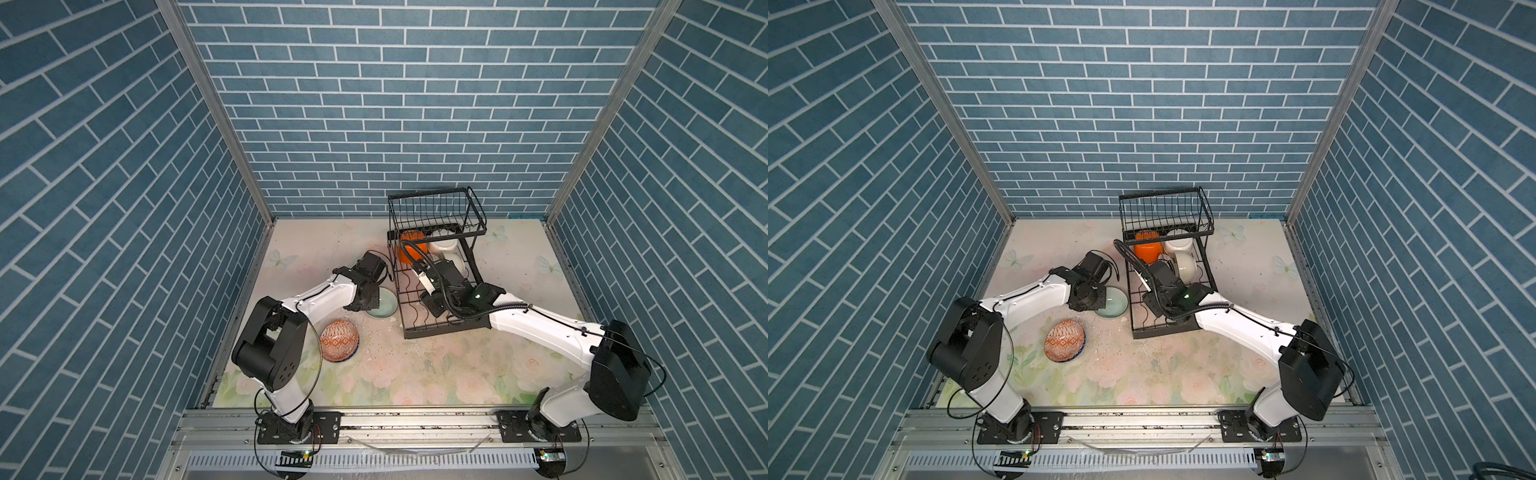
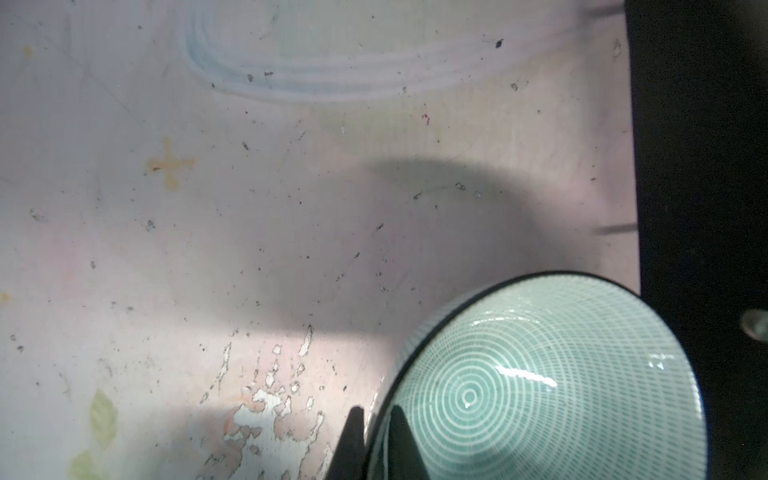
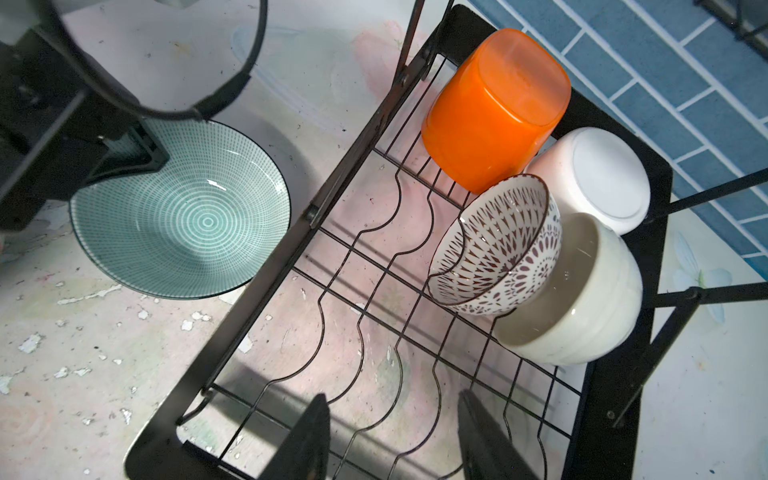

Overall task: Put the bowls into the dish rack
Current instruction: 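Withdraw the right gripper from the rack while the left gripper lowers onto the teal bowl, then close the left gripper on the teal bowl rim and lift it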

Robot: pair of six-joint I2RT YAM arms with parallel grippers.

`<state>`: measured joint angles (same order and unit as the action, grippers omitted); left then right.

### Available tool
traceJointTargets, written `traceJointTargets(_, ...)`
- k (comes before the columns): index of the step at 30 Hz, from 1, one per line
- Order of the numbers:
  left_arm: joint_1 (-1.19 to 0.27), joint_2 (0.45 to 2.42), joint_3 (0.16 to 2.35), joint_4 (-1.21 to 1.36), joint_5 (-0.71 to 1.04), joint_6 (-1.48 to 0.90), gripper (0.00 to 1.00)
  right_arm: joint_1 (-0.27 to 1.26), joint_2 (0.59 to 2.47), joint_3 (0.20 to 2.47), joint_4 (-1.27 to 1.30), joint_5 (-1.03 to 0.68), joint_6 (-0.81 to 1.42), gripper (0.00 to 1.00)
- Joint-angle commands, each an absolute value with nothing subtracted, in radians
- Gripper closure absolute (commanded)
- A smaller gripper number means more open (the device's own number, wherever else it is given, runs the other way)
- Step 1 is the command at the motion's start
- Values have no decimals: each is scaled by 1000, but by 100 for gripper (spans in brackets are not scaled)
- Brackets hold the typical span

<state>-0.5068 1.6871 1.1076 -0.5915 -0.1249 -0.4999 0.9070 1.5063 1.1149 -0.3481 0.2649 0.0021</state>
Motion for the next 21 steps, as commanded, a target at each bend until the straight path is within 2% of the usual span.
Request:
traceJointTargets(1,-495,1680,1076,-611,-163,-486,100,904,1518,1168,-374,262,28,49)
traceJointTargets(21,-496,1437,996,-532,-180,-484,100,905,1536,1176,-367,233,46,49)
